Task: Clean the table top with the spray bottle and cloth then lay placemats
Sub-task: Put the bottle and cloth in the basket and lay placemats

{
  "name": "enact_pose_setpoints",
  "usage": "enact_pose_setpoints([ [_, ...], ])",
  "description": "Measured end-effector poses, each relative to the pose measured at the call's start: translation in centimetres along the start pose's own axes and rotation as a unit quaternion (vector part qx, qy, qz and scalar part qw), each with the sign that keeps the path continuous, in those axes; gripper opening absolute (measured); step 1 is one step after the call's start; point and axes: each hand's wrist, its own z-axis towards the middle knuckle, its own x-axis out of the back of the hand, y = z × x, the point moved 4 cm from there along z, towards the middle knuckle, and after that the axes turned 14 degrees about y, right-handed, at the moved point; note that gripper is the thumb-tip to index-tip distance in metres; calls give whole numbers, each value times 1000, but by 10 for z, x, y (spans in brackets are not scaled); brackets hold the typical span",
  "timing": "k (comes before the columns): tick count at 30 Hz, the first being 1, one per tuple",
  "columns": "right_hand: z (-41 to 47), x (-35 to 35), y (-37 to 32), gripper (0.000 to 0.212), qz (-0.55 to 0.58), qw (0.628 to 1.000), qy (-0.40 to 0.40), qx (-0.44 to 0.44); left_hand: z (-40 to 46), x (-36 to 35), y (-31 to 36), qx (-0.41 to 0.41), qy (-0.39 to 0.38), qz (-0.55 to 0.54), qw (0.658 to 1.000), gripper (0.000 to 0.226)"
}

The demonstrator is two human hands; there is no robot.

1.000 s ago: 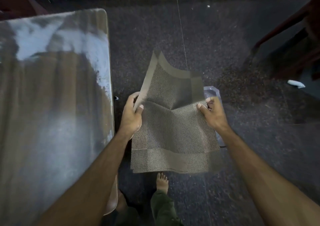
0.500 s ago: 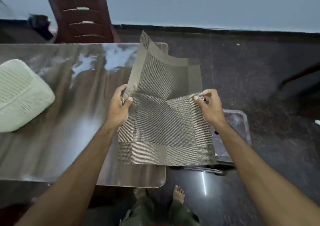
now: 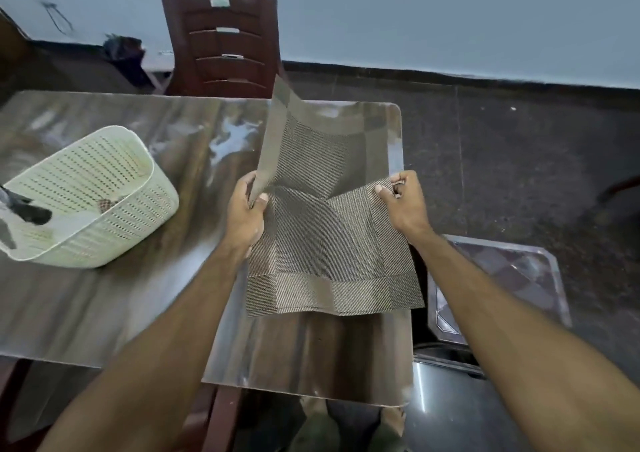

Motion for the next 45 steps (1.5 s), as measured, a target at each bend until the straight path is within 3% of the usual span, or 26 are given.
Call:
enact_pose_setpoints([
  [10,-4,-29,51,29,-38,997,39,-59,26,-17,-46,41,-33,29,998,43],
  [16,-26,-20,85,28,-39,992,39,-116,17,2,-100,230,-77,24,970,35],
  [21,-67,-2,99,21,-50,989,8,-141,-42,45,-125,267,-63,115,955,31],
  [25,-77,1,104,18,-74,988,29,-135,-51,52,-140,239,-21,142,960,25],
  [29,-66,-7,98,20,-71,987,57,-133,-40,43,-124,207,18,108,972,22],
  [40,-93,6,115,13,-98,982,44,-158,-75,61,-141,350,31,13,936,15],
  [45,-94,5,111,12,-120,980,55,-152,-77,57,-140,347,79,5,935,17],
])
